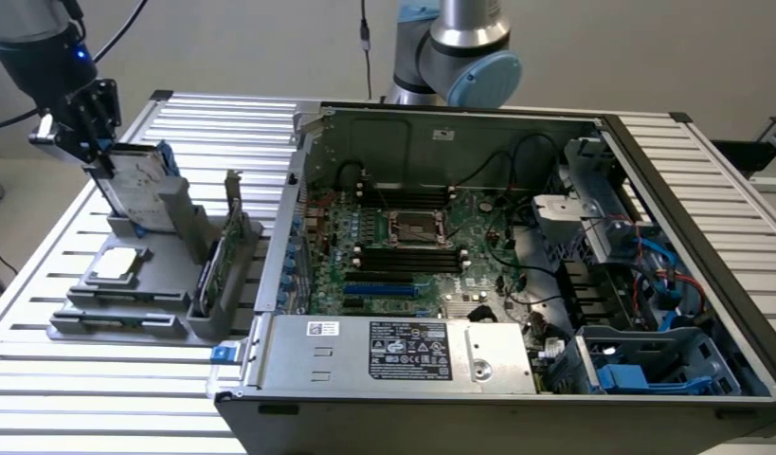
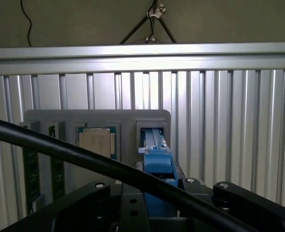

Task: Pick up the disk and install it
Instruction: 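Pick up the disk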

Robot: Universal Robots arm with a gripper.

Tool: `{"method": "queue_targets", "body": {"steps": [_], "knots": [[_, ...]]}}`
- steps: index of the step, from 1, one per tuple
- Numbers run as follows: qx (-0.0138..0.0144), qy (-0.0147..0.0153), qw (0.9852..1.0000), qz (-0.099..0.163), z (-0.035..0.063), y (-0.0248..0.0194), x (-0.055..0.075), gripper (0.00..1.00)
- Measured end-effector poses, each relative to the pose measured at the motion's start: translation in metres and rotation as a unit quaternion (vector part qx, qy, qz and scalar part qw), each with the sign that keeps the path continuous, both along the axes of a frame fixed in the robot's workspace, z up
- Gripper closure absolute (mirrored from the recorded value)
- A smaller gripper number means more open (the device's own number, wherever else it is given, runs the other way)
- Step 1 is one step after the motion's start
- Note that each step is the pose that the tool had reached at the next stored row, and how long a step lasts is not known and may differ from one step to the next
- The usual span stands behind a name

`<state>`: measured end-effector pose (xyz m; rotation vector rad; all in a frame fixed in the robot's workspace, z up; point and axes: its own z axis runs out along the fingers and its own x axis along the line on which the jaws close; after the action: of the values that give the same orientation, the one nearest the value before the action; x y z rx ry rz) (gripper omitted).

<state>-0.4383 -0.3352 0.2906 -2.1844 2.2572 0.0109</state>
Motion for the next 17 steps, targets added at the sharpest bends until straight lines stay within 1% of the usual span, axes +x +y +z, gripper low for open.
{"method": "queue_targets", "body": {"steps": [10,14,17], "knots": [[0.0009,0.0001,1.0000,0.000,0.0085,0.0000,0.002,0.67],[0.0015,0.0002,1.0000,0.000,0.0153,0.0000,0.002,0.67],[0.0018,0.0003,1.0000,0.000,0.0230,0.0000,0.003,0.67]]}}
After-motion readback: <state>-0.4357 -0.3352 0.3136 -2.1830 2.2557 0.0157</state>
